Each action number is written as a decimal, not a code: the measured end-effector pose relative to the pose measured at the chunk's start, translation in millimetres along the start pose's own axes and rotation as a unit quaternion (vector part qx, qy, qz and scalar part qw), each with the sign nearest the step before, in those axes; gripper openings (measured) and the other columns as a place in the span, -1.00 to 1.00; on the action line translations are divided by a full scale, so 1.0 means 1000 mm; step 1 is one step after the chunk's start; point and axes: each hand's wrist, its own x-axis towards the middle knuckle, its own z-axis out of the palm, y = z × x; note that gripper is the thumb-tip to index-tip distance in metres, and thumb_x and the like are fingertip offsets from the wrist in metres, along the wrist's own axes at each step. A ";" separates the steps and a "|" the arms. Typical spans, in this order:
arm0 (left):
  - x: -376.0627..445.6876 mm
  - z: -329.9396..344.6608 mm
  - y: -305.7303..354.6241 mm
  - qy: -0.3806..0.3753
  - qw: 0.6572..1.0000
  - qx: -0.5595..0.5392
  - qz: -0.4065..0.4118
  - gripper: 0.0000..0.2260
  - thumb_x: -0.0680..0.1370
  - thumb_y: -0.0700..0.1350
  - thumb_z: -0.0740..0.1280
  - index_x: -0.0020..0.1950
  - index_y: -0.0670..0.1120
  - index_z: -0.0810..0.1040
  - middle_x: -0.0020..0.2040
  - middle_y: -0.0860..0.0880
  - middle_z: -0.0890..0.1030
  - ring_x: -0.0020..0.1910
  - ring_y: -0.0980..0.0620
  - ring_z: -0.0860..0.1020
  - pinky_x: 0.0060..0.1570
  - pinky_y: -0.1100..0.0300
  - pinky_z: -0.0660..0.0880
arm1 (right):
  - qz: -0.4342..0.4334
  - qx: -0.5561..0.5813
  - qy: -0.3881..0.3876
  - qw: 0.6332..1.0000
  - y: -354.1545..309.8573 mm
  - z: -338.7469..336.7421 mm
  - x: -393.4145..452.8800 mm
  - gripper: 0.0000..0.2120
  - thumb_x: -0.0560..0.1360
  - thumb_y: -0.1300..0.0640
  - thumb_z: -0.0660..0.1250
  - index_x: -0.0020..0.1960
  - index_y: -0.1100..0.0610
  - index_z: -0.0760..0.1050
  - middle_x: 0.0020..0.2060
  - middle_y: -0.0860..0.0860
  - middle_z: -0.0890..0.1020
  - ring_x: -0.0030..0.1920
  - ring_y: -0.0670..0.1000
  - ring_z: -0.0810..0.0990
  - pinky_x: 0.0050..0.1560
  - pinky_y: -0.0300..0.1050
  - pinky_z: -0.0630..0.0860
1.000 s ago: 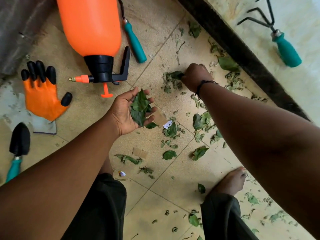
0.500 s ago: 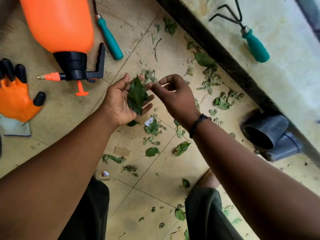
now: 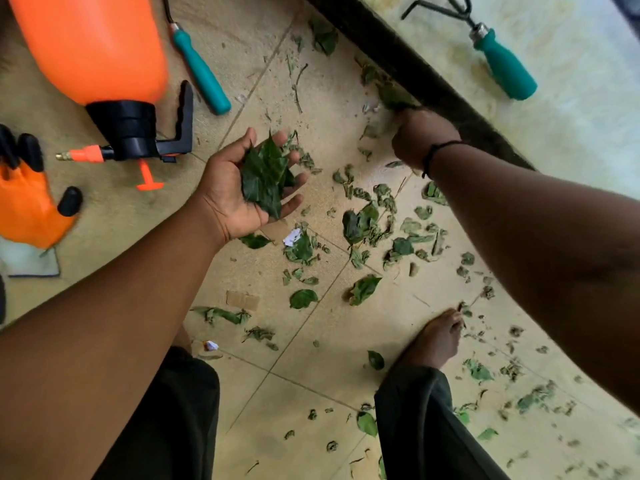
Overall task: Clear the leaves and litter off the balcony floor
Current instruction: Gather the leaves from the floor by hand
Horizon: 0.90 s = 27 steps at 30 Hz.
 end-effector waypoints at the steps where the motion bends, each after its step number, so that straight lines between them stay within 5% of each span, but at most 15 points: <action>1: 0.000 -0.002 -0.005 0.009 1.000 -0.001 0.000 -0.62 0.60 0.21 0.11 0.00 0.07 0.67 -0.01 0.02 0.65 0.01 -0.07 0.62 -0.02 0.04 0.56 | -0.002 0.000 -0.002 1.000 0.002 0.003 -0.004 -0.65 0.57 0.25 0.14 0.32 0.13 0.46 0.17 0.14 0.56 0.05 0.15 0.54 -0.01 -0.05 0.48; 4: -0.002 -0.006 -0.018 0.026 1.000 -0.004 -0.007 -0.62 0.60 0.21 0.13 -0.01 0.06 0.67 -0.02 0.02 0.65 0.01 -0.08 0.62 -0.03 0.04 0.55 | 0.011 0.075 0.015 0.997 0.002 0.007 -0.025 -0.71 0.62 0.19 0.15 0.29 0.08 0.51 0.16 0.07 0.59 -0.08 0.00 0.49 -0.16 -0.17 0.39; 6: -0.004 -0.007 -0.022 0.029 1.000 0.000 -0.008 -0.61 0.60 0.20 0.13 -0.03 0.06 0.69 -0.02 0.02 0.65 -0.02 -0.07 0.63 -0.01 0.03 0.55 | 0.002 0.189 0.046 0.981 -0.008 0.006 -0.050 -0.74 0.62 0.15 0.22 0.28 0.07 0.53 0.21 0.01 0.59 -0.02 -0.08 0.54 -0.09 -0.25 0.47; 8: -0.006 -0.006 -0.025 0.028 1.000 0.005 -0.008 -0.62 0.61 0.20 0.13 -0.01 0.06 0.68 -0.03 0.02 0.66 -0.04 -0.06 0.63 0.01 0.03 0.53 | -0.017 0.358 0.031 0.933 -0.026 0.005 -0.084 -0.83 0.57 0.17 0.32 0.14 0.07 0.60 0.11 -0.04 0.64 -0.10 -0.15 0.58 -0.07 -0.25 0.55; 11: -0.008 -0.005 -0.030 0.019 1.000 0.001 -0.005 -0.67 0.60 0.18 0.15 0.07 0.04 0.63 0.01 -0.03 0.67 -0.06 -0.07 0.64 -0.01 0.02 0.56 | -0.045 0.585 -0.084 0.805 -0.054 0.000 -0.145 -0.91 0.52 0.28 0.37 -0.08 0.12 0.58 -0.12 0.00 0.66 -0.31 -0.18 0.57 -0.31 -0.31 0.50; 15: -0.011 0.000 -0.039 -0.016 1.000 -0.005 -0.013 -0.66 0.62 0.16 0.12 0.10 -0.01 0.58 0.00 -0.08 0.62 -0.21 -0.03 0.61 -0.31 0.15 0.55 | -0.048 0.640 -0.151 0.752 -0.079 0.017 -0.186 -0.82 0.50 0.34 0.39 -0.09 0.07 0.53 -0.22 0.05 0.61 -0.34 -0.06 0.53 -0.37 -0.28 0.48; 19: -0.012 0.002 -0.048 -0.030 0.999 -0.005 -0.040 -0.66 0.54 0.18 0.18 0.04 0.02 0.64 0.03 -0.05 0.65 -0.02 -0.09 0.63 -0.08 0.00 0.59 | 0.042 0.566 -0.016 0.823 -0.072 0.047 -0.178 -0.79 0.48 0.05 0.45 -0.05 -0.03 0.41 -0.07 -0.05 0.55 -0.08 -0.09 0.52 -0.11 -0.16 0.49; 21: -0.012 0.000 -0.050 -0.025 0.999 -0.005 -0.047 -0.66 0.52 0.19 0.20 0.01 0.03 0.67 0.03 -0.04 0.66 0.02 -0.12 0.65 -0.01 -0.06 0.57 | 0.077 0.548 0.013 0.833 -0.057 0.056 -0.163 -0.84 0.51 -0.02 0.39 -0.05 -0.03 0.41 -0.09 0.00 0.58 -0.12 -0.03 0.54 -0.12 -0.11 0.49; 24: -0.012 -0.003 -0.052 -0.024 0.998 0.006 -0.057 -0.64 0.54 0.20 0.18 0.01 0.04 0.68 0.02 -0.04 0.66 0.03 -0.14 0.64 0.00 -0.07 0.57 | 0.106 0.456 -0.037 0.883 -0.027 0.074 -0.132 -0.84 0.55 -0.04 0.33 0.01 0.01 0.43 -0.12 0.03 0.63 -0.26 0.00 0.56 -0.19 -0.07 0.50; 27: -0.013 -0.004 -0.052 -0.024 0.998 0.013 -0.060 -0.62 0.57 0.20 0.14 0.03 0.04 0.67 0.01 -0.04 0.66 0.00 -0.15 0.65 -0.02 -0.06 0.57 | 0.089 0.269 -0.100 0.954 -0.008 0.095 -0.109 -0.59 0.51 -0.08 0.34 0.30 0.00 0.35 0.19 0.08 0.51 0.00 0.13 0.58 -0.08 -0.08 0.47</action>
